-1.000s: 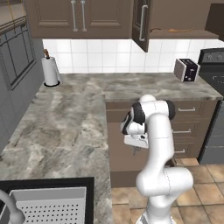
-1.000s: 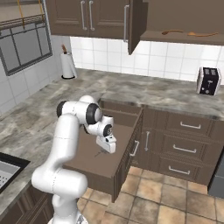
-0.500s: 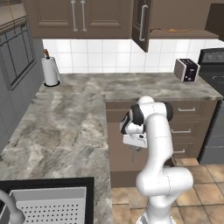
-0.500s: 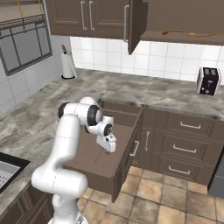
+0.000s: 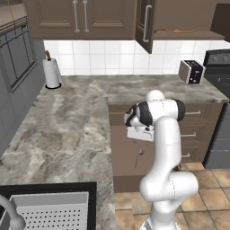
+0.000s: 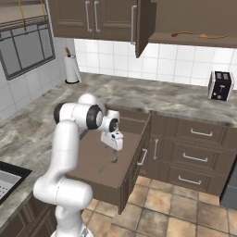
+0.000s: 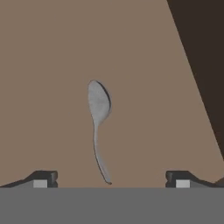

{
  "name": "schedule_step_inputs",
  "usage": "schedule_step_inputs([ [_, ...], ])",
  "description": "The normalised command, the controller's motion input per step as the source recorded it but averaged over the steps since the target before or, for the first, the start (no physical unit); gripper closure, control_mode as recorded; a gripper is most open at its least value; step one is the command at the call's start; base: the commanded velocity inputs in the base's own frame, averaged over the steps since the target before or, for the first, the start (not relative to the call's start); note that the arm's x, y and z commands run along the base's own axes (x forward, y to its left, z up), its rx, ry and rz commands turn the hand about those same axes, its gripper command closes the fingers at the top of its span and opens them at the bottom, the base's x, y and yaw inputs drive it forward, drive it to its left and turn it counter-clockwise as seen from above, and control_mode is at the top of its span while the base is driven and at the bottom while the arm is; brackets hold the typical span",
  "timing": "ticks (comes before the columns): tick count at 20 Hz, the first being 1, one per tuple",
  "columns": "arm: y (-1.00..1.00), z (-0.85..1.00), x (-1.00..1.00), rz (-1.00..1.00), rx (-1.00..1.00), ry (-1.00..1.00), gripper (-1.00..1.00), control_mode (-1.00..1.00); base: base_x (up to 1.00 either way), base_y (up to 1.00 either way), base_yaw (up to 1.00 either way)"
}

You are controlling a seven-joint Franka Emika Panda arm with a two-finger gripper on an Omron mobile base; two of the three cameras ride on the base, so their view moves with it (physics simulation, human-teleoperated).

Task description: Organize the utensils by type. Pick up the wooden spoons from the counter and place them in the open cabinet. Then pick up the metallic utensils from the counter and place them in the open drawer.

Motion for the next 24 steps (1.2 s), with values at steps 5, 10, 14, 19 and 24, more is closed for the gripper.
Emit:
schedule_step_inputs([
  [5, 0.00, 0.85, -0.40, 0.12, 0.00, -0.06, -1.00, -1.00, 0.00, 0.00, 0.00],
  [10, 0.00, 0.81, -0.61, 0.13, -0.01, -0.16, -1.00, -1.00, 0.00, 0.00, 0.00],
  [14, 0.00, 0.70, -0.67, 0.11, 0.00, -0.11, -1.00, -1.00, 0.00, 0.00, 0.00],
  [19, 0.00, 0.57, -0.77, 0.05, 0.00, -0.13, -1.00, -1.00, 0.00, 0.00, 0.00],
  [24, 0.04, 0.56, -0.77, 0.07, 0.00, -0.13, -1.00, -1.00, 0.00, 0.00, 0.00],
])
